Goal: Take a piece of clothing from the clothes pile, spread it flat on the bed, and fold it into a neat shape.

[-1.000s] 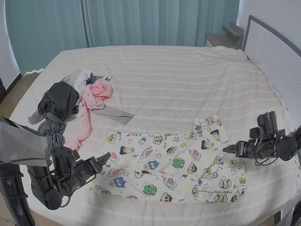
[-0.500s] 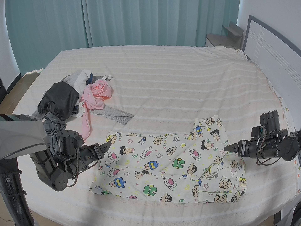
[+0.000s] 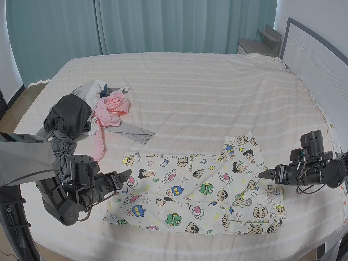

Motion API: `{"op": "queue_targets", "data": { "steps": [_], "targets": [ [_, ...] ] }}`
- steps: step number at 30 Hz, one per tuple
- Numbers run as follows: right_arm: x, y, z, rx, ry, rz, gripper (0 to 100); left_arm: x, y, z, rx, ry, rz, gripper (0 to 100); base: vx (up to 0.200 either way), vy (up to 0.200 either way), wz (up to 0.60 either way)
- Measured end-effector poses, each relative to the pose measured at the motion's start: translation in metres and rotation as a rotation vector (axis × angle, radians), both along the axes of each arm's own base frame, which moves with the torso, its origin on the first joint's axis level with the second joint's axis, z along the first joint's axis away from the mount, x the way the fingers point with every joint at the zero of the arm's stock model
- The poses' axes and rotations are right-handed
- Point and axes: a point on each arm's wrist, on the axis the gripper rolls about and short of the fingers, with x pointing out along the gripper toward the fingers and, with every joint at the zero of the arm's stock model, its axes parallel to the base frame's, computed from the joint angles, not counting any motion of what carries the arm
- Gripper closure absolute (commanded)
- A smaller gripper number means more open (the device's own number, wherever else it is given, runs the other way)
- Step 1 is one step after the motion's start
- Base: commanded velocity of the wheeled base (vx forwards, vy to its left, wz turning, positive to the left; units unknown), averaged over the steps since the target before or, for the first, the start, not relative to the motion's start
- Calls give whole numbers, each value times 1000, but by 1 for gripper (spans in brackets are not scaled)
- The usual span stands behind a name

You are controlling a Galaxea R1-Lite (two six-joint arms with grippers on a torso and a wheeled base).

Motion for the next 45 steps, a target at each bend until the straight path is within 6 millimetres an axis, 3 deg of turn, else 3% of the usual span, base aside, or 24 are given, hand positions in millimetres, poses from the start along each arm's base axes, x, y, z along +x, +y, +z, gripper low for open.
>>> {"op": "queue_targets", "data": {
  "steps": [4,13,22,33,45],
  "targets": [
    [-1,0,-1,5,6,5,0,-1,-4,-1,3,9,-7,0,0,0,0],
    [-1,0,-3,7,13,9,0,9,-6,-6,2,5,1,0,200,0,0],
    [0,0,-3,0,10,16,0,23,1,-8,12,-23,15,0,0,0,0],
    [1,0,-3,-14,6,26,0,63,27,-9,126,21,-66,0,0,0,0],
    [6,-6,-2,4,-21,22,0,111,37,-11,90,60,-182,0,0,0,0]
  ]
}}
